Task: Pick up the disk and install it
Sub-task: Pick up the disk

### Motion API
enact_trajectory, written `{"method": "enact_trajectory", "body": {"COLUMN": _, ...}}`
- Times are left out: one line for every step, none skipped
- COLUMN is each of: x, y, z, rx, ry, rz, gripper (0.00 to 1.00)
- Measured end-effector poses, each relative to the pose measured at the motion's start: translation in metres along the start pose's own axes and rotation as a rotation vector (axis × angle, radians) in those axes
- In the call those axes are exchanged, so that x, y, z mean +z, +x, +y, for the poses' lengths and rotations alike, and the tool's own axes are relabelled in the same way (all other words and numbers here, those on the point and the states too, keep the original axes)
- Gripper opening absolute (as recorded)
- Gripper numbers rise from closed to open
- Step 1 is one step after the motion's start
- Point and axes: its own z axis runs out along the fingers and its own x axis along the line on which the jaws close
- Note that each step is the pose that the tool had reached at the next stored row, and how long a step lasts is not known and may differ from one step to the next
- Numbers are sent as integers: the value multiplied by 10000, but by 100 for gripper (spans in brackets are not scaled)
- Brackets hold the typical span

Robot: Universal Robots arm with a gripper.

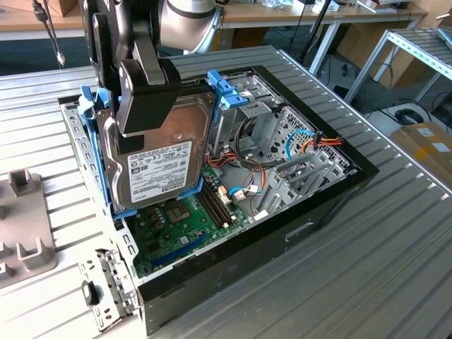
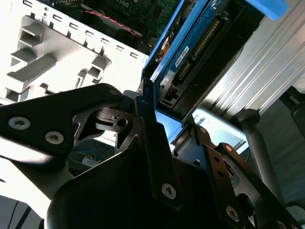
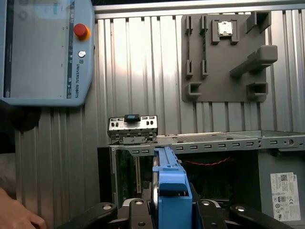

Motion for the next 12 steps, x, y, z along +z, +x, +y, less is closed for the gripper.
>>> {"method": "enact_trajectory", "body": {"x": 0, "y": 3, "z": -3, "rx": 0, "ry": 0, "rz": 0, "gripper": 37}}
{"method": "enact_trajectory", "body": {"x": 0, "y": 6, "z": -6, "rx": 0, "ry": 0, "rz": 0, "gripper": 37}}
{"method": "enact_trajectory", "body": {"x": 0, "y": 8, "z": -8, "rx": 0, "ry": -1, "rz": 0, "gripper": 37}}
{"method": "enact_trajectory", "body": {"x": 0, "y": 10, "z": -11, "rx": 0, "ry": 0, "rz": 0, "gripper": 37}}
{"method": "enact_trajectory", "body": {"x": 0, "y": 12, "z": -12, "rx": 0, "ry": 0, "rz": 0, "gripper": 37}}
{"method": "enact_trajectory", "body": {"x": 0, "y": 14, "z": -14, "rx": 0, "ry": 0, "rz": 0, "gripper": 37}}
{"method": "enact_trajectory", "body": {"x": 0, "y": 15, "z": -16, "rx": 1, "ry": 0, "rz": 0, "gripper": 37}}
{"method": "enact_trajectory", "body": {"x": -1, "y": 18, "z": -21, "rx": 0, "ry": -1, "rz": 1, "gripper": 37}}
{"method": "enact_trajectory", "body": {"x": -1, "y": 20, "z": -23, "rx": 0, "ry": 0, "rz": 0, "gripper": 37}}
{"method": "enact_trajectory", "body": {"x": -1, "y": 22, "z": -25, "rx": 0, "ry": 0, "rz": 0, "gripper": 37}}
{"method": "enact_trajectory", "body": {"x": -1, "y": 26, "z": -30, "rx": 0, "ry": 0, "rz": 0, "gripper": 37}}
{"method": "enact_trajectory", "body": {"x": -1, "y": 29, "z": -34, "rx": 0, "ry": 0, "rz": 0, "gripper": 37}}
